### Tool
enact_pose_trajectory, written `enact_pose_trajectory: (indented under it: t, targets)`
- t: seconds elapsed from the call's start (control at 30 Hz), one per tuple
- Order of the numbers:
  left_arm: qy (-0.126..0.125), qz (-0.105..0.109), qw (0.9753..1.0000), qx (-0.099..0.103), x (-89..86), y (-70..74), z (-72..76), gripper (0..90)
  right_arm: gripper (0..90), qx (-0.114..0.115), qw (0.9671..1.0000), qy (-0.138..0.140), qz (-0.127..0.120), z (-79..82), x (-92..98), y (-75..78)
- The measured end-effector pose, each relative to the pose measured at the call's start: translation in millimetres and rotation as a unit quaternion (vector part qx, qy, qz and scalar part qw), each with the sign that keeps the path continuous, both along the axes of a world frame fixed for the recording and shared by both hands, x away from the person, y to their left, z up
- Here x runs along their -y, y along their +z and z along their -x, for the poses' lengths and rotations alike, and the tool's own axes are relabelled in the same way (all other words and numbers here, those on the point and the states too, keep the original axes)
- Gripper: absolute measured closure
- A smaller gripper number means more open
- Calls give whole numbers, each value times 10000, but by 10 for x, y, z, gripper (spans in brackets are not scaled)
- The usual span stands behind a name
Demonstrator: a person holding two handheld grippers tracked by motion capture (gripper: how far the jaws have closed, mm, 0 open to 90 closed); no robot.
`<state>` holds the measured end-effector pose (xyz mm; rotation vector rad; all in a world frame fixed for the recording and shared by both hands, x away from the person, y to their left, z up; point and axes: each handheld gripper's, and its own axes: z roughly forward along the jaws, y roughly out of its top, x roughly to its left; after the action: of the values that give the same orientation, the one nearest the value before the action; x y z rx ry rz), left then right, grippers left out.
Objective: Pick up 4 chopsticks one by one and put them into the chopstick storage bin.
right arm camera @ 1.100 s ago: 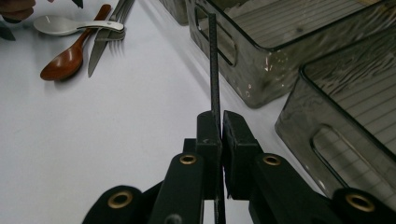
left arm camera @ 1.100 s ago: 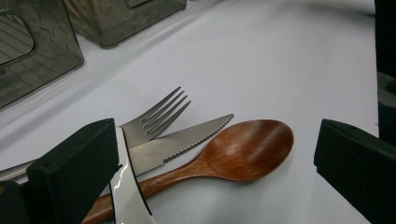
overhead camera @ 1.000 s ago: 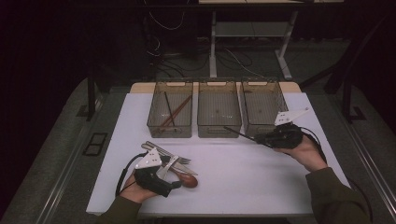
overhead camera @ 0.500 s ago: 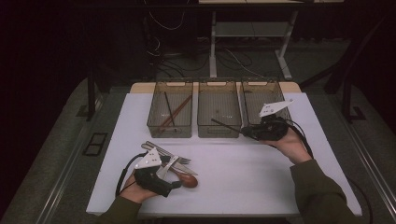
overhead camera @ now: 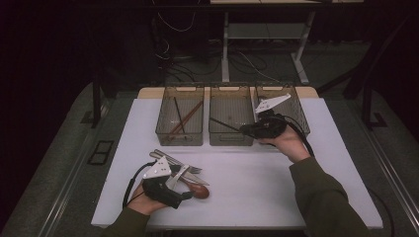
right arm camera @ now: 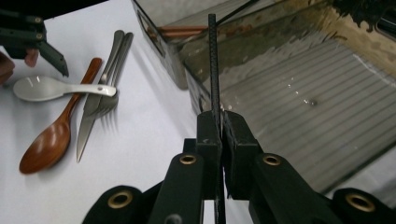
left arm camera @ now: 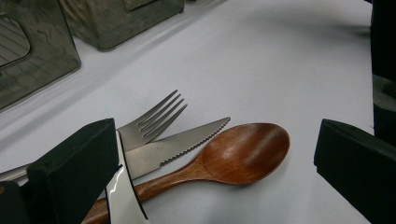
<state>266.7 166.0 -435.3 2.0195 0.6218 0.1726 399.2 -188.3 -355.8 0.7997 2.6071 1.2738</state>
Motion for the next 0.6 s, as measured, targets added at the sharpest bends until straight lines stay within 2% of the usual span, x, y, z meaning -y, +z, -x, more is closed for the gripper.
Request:
enact_pose_trajectory:
  t: [0.1, 0.3, 0.6]
  targets:
    - [-23, -36, 10000, 6, -2, 5, 0, 0, 855, 9, 10000, -34, 24, -40, -87, 33]
    - [8, 49, 10000, -1, 5, 7, 2, 0, 855, -16, 9999, -110, 128, -151, -292, 53]
    - [-31, 46, 10000, 32, 9, 12, 5, 0, 855, 11, 9995, -243, 210, -319, -622, 87]
